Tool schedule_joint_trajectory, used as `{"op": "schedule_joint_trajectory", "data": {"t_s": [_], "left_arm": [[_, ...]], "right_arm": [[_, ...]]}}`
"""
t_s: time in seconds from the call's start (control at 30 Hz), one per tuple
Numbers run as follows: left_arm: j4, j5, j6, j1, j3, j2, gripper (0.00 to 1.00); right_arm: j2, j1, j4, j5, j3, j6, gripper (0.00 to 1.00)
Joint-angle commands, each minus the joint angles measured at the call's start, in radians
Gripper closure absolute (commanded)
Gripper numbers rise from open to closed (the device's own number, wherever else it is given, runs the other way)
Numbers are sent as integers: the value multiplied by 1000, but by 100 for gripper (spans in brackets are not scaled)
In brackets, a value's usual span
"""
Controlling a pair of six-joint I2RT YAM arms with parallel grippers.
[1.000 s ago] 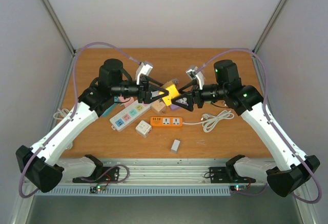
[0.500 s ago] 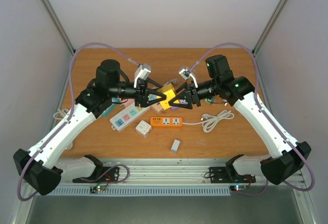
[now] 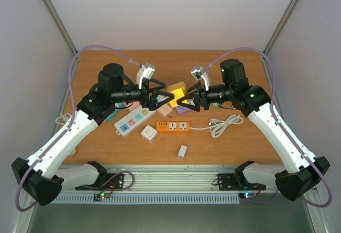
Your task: Insert the plug
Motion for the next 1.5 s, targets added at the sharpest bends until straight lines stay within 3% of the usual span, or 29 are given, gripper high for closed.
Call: {"op": "schedule_joint_trajectory", "data": {"t_s": [0.0, 0.13, 0.2, 0.4, 0.63, 1.0, 1.47], "left_arm": [[-60, -328, -74, 3, 20, -62, 1], [-325, -718, -74, 3, 121, -106, 1], [-416, -824, -74, 3, 158, -129, 1], [-460, -857, -34, 3, 111, -254, 0], [-424, -1099, 63, 3, -18, -386, 1], [-393, -1080, 79, 3, -62, -391, 1], [-397, -1060, 83, 3, -60, -374, 1]], "right_arm": [[6, -16, -64, 251, 29, -16, 77], [53, -26, -212, 494, 57, -67, 78], [93, -29, -265, 617, 75, -81, 78], [258, -41, -335, 780, 146, -86, 79], [408, -43, -337, 826, 193, -94, 79], [590, -43, -332, 848, 240, -62, 80], [667, -43, -328, 866, 243, -46, 80]]}}
